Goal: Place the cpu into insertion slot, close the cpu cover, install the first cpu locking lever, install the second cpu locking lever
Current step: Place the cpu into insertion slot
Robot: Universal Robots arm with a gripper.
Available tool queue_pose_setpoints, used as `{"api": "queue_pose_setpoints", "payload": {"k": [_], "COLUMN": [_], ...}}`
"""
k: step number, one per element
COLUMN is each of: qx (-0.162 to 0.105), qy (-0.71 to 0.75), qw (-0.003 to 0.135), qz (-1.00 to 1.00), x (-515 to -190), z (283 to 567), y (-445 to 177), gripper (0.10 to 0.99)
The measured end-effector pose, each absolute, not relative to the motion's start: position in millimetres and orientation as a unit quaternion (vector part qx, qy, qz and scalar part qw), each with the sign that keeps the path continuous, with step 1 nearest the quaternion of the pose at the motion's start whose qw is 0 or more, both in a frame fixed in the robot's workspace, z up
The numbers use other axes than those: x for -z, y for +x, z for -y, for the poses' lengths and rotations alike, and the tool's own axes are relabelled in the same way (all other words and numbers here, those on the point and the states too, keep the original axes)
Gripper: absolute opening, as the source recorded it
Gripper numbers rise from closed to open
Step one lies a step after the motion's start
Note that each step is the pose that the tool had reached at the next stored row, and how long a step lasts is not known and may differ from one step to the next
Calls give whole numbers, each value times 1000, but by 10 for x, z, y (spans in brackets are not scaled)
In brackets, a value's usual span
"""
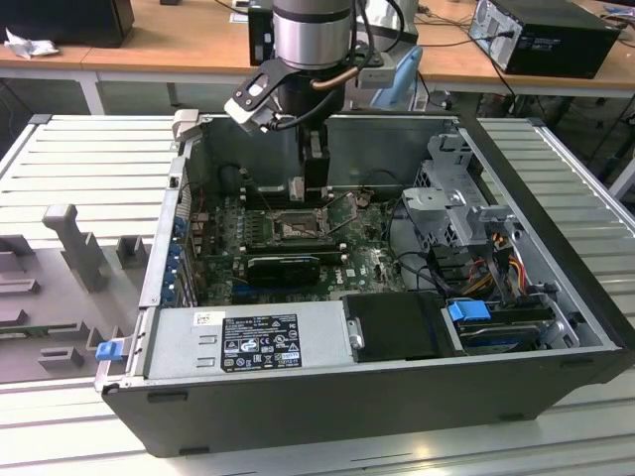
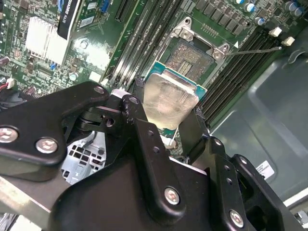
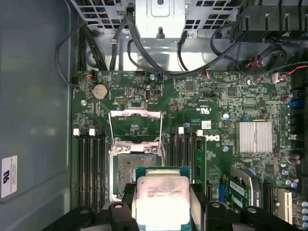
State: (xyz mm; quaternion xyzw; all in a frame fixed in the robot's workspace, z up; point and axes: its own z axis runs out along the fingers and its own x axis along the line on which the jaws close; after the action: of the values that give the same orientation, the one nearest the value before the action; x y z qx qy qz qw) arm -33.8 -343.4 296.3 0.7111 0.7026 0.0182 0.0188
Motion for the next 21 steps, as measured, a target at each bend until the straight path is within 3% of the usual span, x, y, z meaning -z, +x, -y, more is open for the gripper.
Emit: {"api": "queue_pose_setpoints", "payload": {"k": [21], "qx": [-10], "qy": [709], "qw": [20], "qz": [-705], "x": [-2522], "z": [3309], "y": [-337], "gripper": [533]}}
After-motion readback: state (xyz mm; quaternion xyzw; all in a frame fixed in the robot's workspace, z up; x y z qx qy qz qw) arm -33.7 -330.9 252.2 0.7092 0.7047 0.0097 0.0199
